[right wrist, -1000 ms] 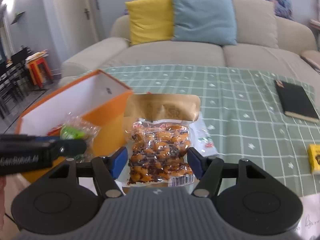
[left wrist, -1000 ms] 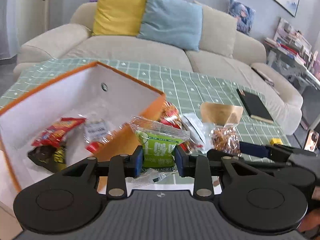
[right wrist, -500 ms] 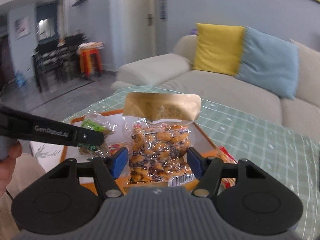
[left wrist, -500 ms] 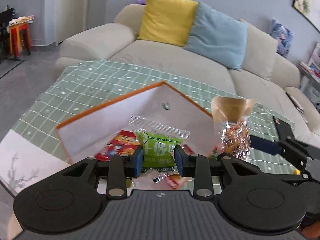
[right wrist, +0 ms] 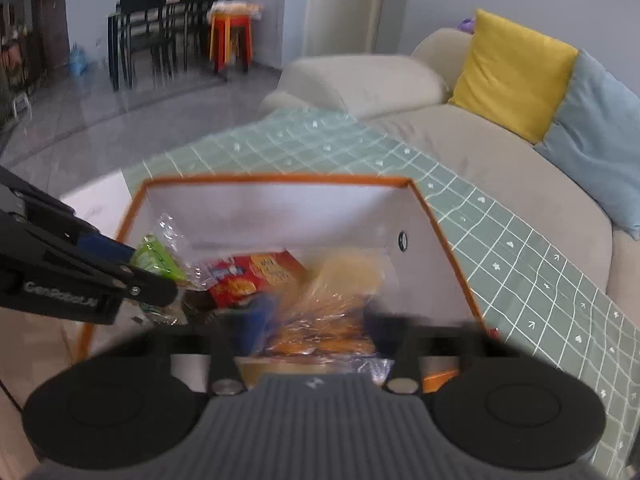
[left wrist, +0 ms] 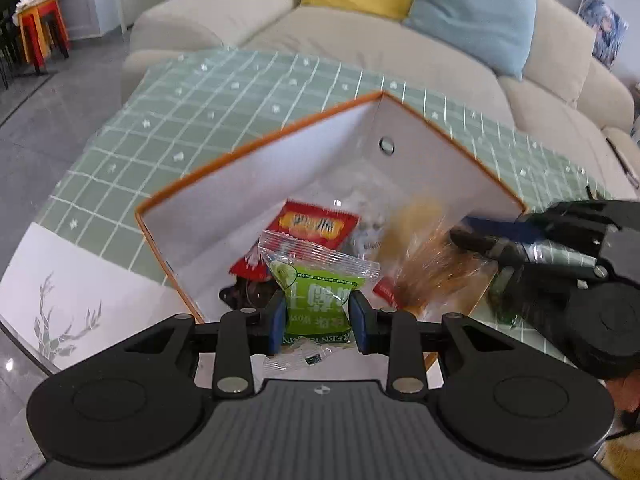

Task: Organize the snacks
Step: 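Carry the green bag and nut pack with both tools over the orange box, then open both tools to drop the packs into the box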

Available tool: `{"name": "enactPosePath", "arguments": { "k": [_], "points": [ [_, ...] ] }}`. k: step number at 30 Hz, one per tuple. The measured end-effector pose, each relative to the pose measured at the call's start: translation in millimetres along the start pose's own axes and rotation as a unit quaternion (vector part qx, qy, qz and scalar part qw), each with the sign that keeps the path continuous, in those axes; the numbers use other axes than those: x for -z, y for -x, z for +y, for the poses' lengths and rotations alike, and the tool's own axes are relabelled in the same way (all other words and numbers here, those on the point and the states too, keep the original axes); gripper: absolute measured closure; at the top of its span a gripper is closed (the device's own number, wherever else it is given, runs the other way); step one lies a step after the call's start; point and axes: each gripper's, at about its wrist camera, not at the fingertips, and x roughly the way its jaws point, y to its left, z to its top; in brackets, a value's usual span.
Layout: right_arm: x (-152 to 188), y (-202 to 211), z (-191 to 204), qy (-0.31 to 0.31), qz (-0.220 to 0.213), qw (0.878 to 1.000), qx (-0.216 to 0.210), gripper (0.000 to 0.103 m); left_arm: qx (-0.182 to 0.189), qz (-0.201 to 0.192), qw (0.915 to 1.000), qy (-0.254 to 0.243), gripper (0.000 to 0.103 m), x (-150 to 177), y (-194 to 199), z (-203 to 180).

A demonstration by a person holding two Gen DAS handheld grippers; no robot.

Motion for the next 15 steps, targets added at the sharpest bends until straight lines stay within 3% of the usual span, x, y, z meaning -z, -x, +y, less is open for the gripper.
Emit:
{"name": "enactPosePath", "arguments": {
  "k": [1, 6, 15],
  "points": [
    [-1.6, -6.1, -1.5, -0.001, 0.014, 1.000, -0.002, 0.098, -0.001, 0.006, 1.0000, -0.002, 0.066, 1.7, -1.4, -0.6],
    [0.3, -23.1, -2.1, 0.003, 0.044, 0.999, -0.006, 0.099, -0.008, 0.030, 0.9995, -0.011, 0.066, 5.5, -15.0, -1.7],
    [11.1, -28.1, -4.5, -0.003, 0.052, 0.999, -0.006, 0.099, -0.031, 0.075, 0.9957, -0.045, 0.066, 10.6, -33.8, -11.4]
  ]
}}
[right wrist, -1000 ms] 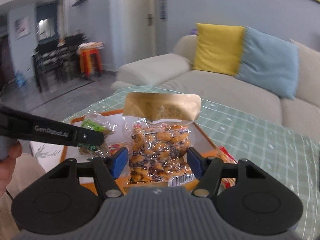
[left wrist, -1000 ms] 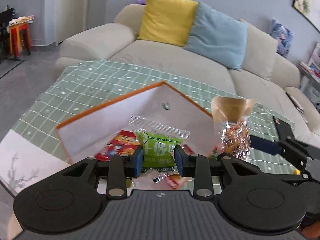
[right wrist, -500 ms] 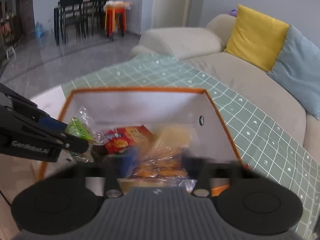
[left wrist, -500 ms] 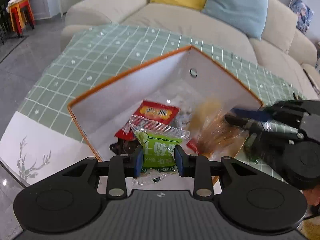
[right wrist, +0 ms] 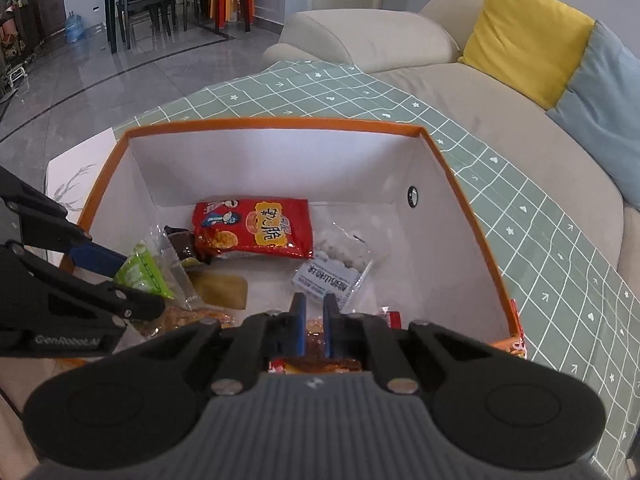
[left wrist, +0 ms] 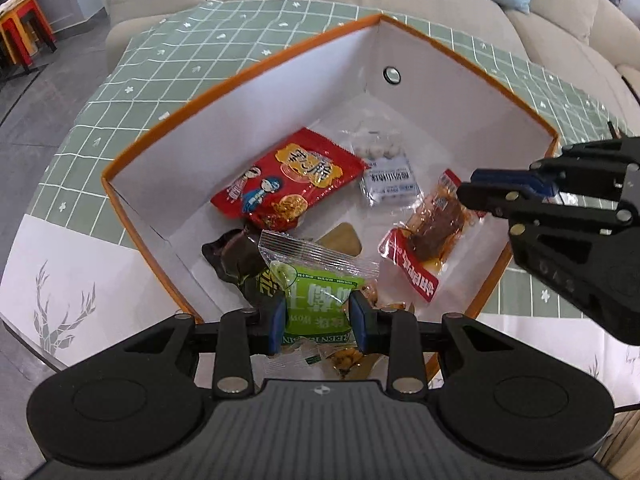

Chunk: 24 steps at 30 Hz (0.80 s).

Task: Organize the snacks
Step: 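Open both tools to drop the packs into the box, then withdraw both tools from the box toward the remaining snacks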

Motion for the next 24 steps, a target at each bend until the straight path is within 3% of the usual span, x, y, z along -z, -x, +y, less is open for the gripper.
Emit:
{"name": "enactPosePath", "arguments": {
  "k": [9, 11, 17, 19, 24],
  "points": [
    [6.4, -4.7, -5.2, -0.010, 0.003, 1.000, 0.005, 0.098, -0.014, 0.027, 0.9992, -0.026, 0.062, -1.6, -12.0, -12.5],
    [7.7, -5.0, -5.5, -0.011, 0.004, 1.000, 0.005, 0.096, -0.025, 0.022, 0.9990, -0.031, 0.053, -2.2, -10.9, -14.4],
    [10.3, 0.6, -4.1, -0.011, -0.002, 1.000, 0.003, 0.084, -0.023, 0.009, 0.9991, -0.034, 0.043, -1.7, -2.7, -14.7],
    [10.9, 4.7, -3.3, -0.010, -0.006, 1.000, 0.006, 0.075, -0.023, -0.001, 0.9991, -0.036, 0.034, -1.9, 2.2, -15.6],
    [13.9, 22.3, -3.5, -0.015, -0.021, 0.999, 0.019, 0.061, -0.018, -0.039, 0.9982, -0.043, 0.033, -3.7, 20.1, -20.6]
  ]
}}
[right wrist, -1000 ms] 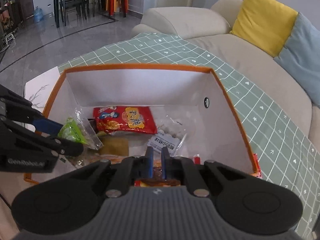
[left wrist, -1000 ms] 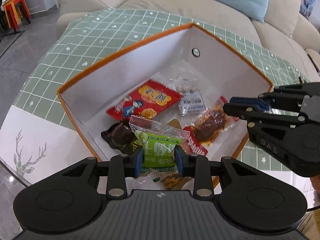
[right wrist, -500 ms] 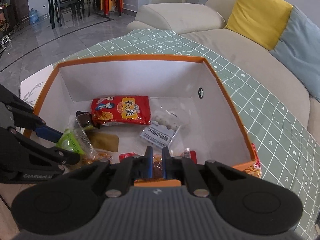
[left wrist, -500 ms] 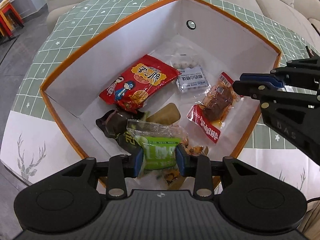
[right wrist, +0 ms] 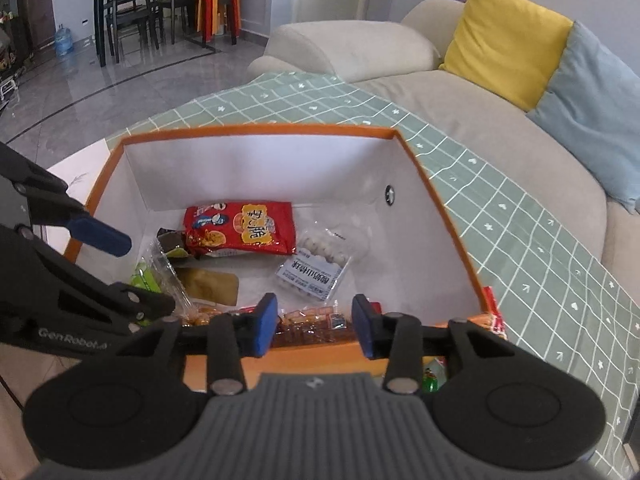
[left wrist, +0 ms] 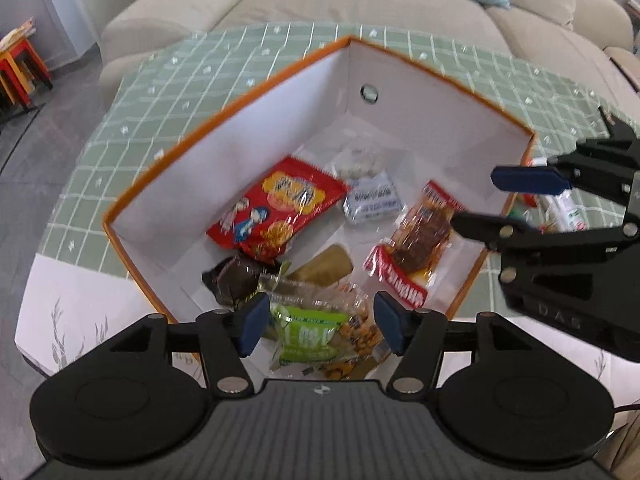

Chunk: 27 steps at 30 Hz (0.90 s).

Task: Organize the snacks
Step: 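Withdraw both tools from the box toward the remaining snacks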

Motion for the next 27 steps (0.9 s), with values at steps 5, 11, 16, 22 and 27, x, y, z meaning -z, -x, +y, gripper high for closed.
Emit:
{"name": "enactPosePath", "arguments": {
  "k": [5, 11, 16, 22, 27],
  "points": [
    [7.5, 21.5, -9.9, -0.029, -0.013, 0.999, 0.027, 0.051, 0.001, -0.063, 0.9980, -0.010, 0.032, 2.6, 22.5, -11.5],
    [31.1, 53.6, -28.0, -0.089, -0.038, 0.994, 0.056, 0.045, 0.008, -0.138, 0.9896, -0.042, 0.031, 10.7, 48.0, -38.5],
    [60.6, 76.0, -39.2, -0.125, -0.050, 0.987, 0.088, 0.045, 0.045, -0.171, 0.9831, -0.047, 0.031, 16.9, 61.6, -60.0],
    [99.4, 96.7, -53.1, -0.160, -0.049, 0.980, 0.110, 0.043, 0.095, -0.188, 0.9767, -0.043, 0.031, 28.5, 63.1, -84.1],
    [126.4, 105.9, -61.5, -0.169, -0.047, 0.976, 0.127, 0.039, 0.113, -0.181, 0.9756, -0.052, 0.031, 35.0, 49.9, -104.9]
  ]
}}
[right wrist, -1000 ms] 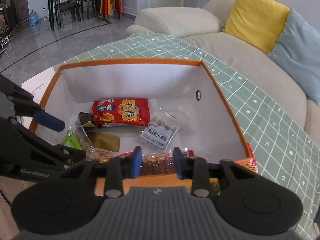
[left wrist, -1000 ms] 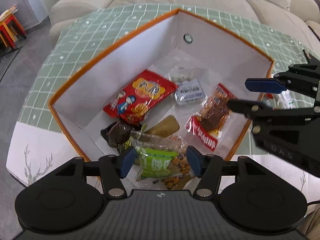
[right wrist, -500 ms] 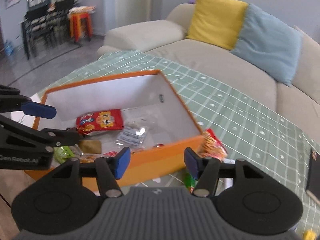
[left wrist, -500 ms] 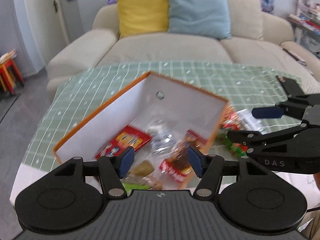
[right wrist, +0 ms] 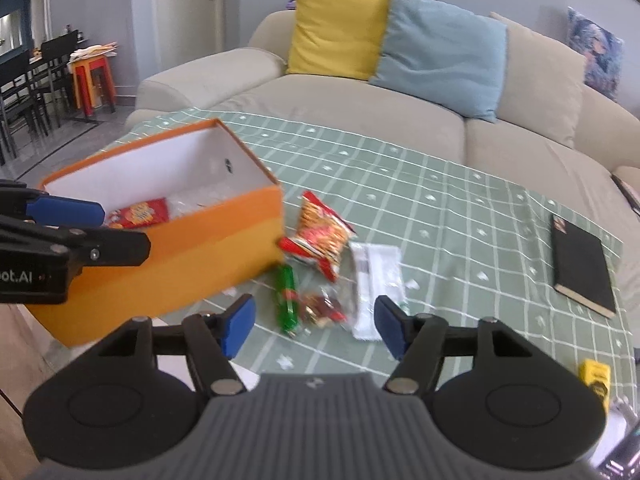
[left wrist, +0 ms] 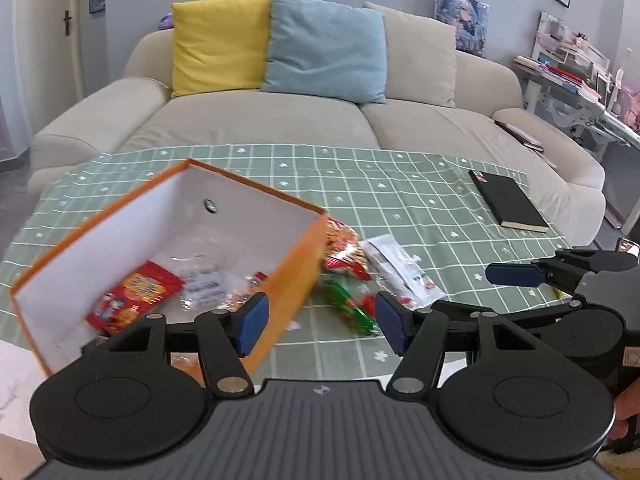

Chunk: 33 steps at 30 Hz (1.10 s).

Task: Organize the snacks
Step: 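Withdraw both tools from the box toward the remaining snacks, then grasp the green sausage stick with the left tool while the right tool grasps the red candy pack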

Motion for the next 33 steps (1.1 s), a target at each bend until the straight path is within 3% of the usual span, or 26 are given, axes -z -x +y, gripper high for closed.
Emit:
{"name": "enactPosePath", "arguments": {
  "k": [11, 20, 33],
  "points": [
    [46.6, -16.0, -21.8, -0.042, 0.016, 0.998, 0.046, 0.038, 0.001, 0.010, 0.9995, 0.030, 0.030, 25.1, -28.8, -18.2],
    [54.9, -44.2, -41.3, -0.082, 0.054, 0.991, 0.087, 0.038, 0.001, 0.029, 0.9983, 0.050, 0.030, 35.1, -51.2, -21.5],
    [57.0, -70.7, -62.7, -0.140, 0.065, 0.985, 0.079, 0.041, 0.026, 0.041, 0.9971, 0.059, 0.030, 35.2, -89.9, -25.0]
  ]
}}
